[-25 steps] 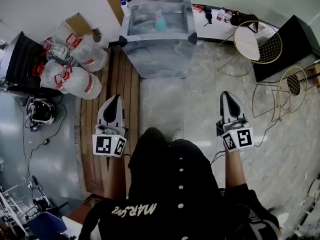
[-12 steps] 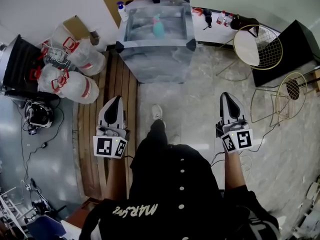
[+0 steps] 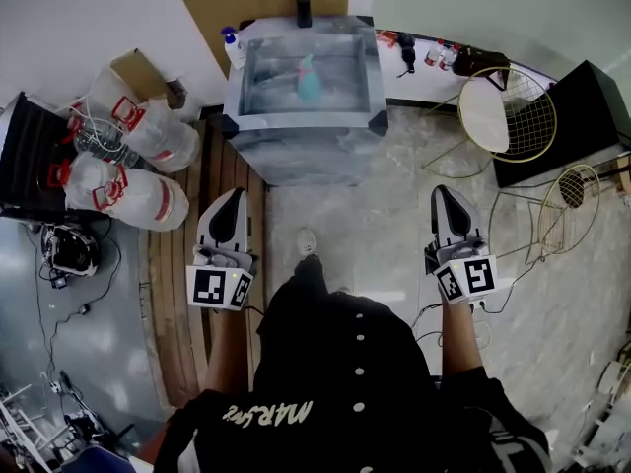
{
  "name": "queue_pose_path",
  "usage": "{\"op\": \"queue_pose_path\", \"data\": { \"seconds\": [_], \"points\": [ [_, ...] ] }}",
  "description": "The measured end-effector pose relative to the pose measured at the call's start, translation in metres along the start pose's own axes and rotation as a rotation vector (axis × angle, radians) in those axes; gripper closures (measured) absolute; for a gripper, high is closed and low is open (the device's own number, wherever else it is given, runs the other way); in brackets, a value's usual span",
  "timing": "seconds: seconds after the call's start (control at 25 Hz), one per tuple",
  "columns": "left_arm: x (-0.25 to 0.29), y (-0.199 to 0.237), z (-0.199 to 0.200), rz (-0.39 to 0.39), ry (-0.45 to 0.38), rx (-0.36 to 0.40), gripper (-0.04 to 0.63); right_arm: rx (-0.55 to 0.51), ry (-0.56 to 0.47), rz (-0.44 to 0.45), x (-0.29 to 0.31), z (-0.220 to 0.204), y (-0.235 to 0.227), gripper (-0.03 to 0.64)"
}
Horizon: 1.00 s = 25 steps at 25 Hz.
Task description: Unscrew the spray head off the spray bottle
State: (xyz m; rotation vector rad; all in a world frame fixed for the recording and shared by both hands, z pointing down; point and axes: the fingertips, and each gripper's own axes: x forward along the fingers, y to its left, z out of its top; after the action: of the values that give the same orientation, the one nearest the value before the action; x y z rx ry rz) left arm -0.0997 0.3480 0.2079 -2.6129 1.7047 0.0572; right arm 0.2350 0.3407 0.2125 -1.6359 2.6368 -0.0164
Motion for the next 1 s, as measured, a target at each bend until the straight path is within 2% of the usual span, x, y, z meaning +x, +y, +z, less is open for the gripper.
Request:
{"op": "queue_pose_path", "data": {
  "seconds": [0.28, 0.52, 0.68, 1.0],
  "points": [
    [0.070, 0.055, 0.009, -0.054, -0.010, 0.008, 0.571, -0.006, -0.031, -0.052, 0.081, 0.019, -0.018, 0.603],
    [0.117, 0.095, 0.009, -0.108, -0.004, 0.028, 0.571, -0.005, -0.020, -0.082, 0.141, 0.018, -0.024, 0.603],
    [0.137, 0.109, -0.008, -0.141, 0.044, 0.037, 0.571, -0.027, 0.024, -0.065, 0.166, 0.009, -0.020, 0.603],
    [0.170, 0.117, -0.046, -0.148, 0.128, 0.009, 0.571, 0.011, 0.073, -0.068, 0.196, -0.023, -0.039, 0.603]
  ]
}}
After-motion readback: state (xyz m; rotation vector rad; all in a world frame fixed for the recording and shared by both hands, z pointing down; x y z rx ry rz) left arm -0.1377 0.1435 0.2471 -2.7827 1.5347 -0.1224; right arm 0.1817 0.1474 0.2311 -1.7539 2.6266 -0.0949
